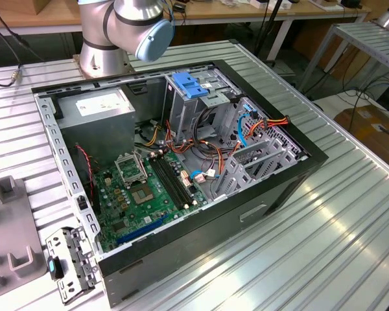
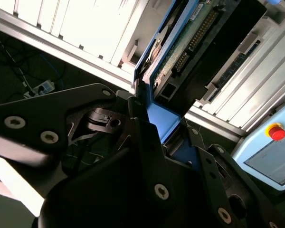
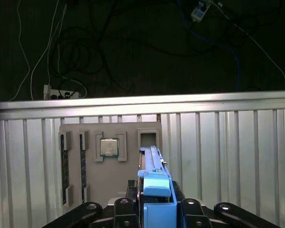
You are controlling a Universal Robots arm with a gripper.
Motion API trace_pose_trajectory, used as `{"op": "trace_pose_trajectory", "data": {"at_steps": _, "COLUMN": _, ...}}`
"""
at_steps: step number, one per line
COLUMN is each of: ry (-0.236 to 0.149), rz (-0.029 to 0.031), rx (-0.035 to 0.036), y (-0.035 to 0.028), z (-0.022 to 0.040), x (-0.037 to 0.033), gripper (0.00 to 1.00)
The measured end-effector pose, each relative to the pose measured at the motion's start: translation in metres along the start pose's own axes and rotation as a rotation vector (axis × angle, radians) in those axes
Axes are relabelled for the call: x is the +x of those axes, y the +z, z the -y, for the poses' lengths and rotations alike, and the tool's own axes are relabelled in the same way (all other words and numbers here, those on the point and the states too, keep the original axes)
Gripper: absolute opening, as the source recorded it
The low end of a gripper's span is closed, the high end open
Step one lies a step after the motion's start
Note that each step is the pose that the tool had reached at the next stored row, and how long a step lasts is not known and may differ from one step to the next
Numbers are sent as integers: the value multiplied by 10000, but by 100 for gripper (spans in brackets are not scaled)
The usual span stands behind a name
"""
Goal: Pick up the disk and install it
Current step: 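Pick up the disk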
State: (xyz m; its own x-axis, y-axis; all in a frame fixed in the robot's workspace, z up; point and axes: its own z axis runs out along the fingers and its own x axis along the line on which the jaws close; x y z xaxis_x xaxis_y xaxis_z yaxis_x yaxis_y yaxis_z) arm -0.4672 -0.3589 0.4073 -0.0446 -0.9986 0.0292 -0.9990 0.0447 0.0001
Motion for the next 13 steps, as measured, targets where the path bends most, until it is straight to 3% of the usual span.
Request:
{"op": "trace_pose_trajectory", "data": {"at_steps": 6, "ry": 1, "rz": -1, "rx": -3, "y": -5, "z": 3, "x": 0, "gripper": 37}}
{"op": "trace_pose_trajectory", "data": {"at_steps": 13, "ry": 1, "rz": -1, "rx": -1, "y": -4, "z": 74, "x": -3, "gripper": 37}}
